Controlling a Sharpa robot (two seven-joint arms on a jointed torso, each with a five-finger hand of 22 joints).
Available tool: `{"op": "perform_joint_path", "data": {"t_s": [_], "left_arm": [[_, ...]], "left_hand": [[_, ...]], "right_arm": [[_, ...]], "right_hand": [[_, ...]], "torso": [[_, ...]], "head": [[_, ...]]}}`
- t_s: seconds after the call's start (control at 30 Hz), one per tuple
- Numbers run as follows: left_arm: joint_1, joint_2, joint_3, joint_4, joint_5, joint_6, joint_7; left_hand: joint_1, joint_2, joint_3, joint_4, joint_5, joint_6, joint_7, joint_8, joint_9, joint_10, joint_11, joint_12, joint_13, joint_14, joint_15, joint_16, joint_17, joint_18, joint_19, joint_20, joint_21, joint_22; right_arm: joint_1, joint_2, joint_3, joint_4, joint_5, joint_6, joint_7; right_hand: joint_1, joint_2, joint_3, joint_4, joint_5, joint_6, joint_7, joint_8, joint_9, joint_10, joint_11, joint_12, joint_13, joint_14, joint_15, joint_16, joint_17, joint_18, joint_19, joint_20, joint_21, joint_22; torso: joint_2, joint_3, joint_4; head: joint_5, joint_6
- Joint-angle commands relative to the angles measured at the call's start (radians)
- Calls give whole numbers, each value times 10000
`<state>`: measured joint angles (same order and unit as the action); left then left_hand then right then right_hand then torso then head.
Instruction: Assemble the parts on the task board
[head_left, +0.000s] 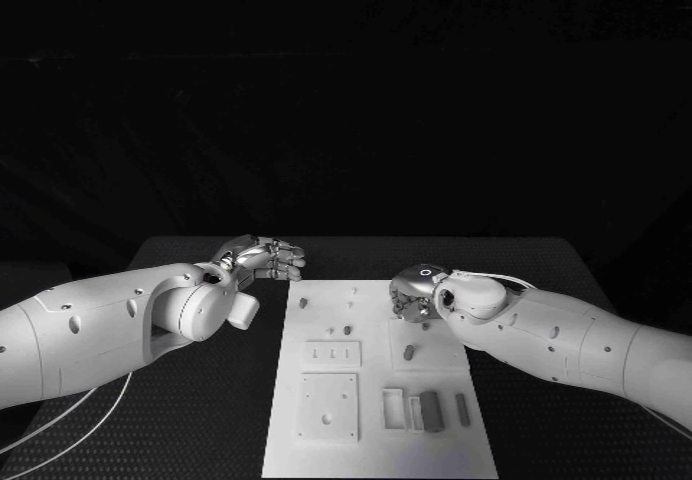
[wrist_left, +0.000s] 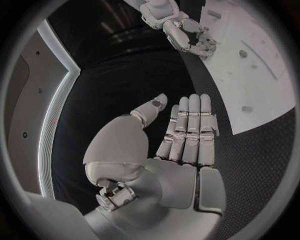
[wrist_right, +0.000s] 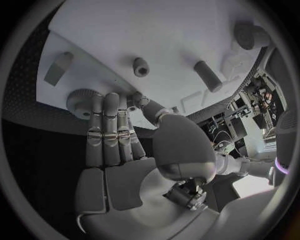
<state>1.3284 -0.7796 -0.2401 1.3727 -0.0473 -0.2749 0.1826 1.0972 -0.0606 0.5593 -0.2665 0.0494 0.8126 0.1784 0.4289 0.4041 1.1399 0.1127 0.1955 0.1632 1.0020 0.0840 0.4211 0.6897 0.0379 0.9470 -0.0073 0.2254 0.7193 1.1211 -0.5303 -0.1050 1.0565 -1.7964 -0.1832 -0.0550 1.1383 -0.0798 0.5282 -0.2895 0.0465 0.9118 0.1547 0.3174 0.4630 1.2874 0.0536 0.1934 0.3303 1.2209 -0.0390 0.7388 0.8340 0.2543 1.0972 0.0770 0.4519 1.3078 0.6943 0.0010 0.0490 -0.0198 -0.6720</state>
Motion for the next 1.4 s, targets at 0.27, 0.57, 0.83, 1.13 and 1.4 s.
{"op": "perform_joint_path", "data": {"t_s": [0.27,0.57,0.83,1.13,1.4], "left_arm": [[19,-13,11,29,-43,134,69],[26,-11,11,19,-51,122,88],[37,-2,12,28,-57,123,89],[52,45,13,10,-73,126,88],[78,112,17,-8,-81,141,87]], "left_hand": [[-91,-3,3,85,11,-36,48,-37,-10,1,88,-74,-11,7,29,-63,21,-81,-18,-50,-48,14],[-88,-6,5,85,11,-36,47,-39,-8,1,89,-82,-10,7,29,-71,30,-80,-19,-51,-53,16],[-83,-5,9,85,11,-36,47,-41,-7,2,89,-89,-8,8,29,-80,39,-81,-20,-52,-56,18],[-79,-8,11,84,11,-36,47,-44,-5,5,90,-97,-6,9,29,-90,49,-81,-21,-52,-60,20],[-79,-8,11,85,11,-38,48,-46,-4,6,91,-104,-4,10,30,-98,59,-82,-21,-51,-64,22]], "right_arm": [[-71,40,-38,243,-227,-679,-392],[-10,130,-23,508,-395,-1490,-747],[29,573,-22,417,-861,-1949,-1255],[80,1102,-20,-54,-1076,-2074,-1521],[73,1622,-20,-673,-1082,-2214,-1428]], "right_hand": [[-167,223,-28,-6,39,575,-240,196,109,372,-195,262,789,240,-262,606,392,75,277,-220,716,266],[-208,260,21,-7,39,741,-311,222,150,467,-268,298,1150,332,-344,795,481,75,328,-305,1029,259],[-251,211,28,3,39,793,-330,223,165,496,-289,294,1284,365,-370,851,500,75,346,-331,1148,255],[-271,186,41,7,39,803,-334,216,169,496,-293,282,1338,369,-376,864,501,74,345,-340,1192,252],[-314,159,51,15,40,788,-325,195,167,477,-289,255,1385,358,-379,864,496,75,334,-343,1225,246]], "torso": [[3,4,0],[6,0,-12],[18,-2,4],[28,-9,23],[36,-1,38]], "head": [[2,89],[52,218],[79,338],[40,447],[19,464]]}}
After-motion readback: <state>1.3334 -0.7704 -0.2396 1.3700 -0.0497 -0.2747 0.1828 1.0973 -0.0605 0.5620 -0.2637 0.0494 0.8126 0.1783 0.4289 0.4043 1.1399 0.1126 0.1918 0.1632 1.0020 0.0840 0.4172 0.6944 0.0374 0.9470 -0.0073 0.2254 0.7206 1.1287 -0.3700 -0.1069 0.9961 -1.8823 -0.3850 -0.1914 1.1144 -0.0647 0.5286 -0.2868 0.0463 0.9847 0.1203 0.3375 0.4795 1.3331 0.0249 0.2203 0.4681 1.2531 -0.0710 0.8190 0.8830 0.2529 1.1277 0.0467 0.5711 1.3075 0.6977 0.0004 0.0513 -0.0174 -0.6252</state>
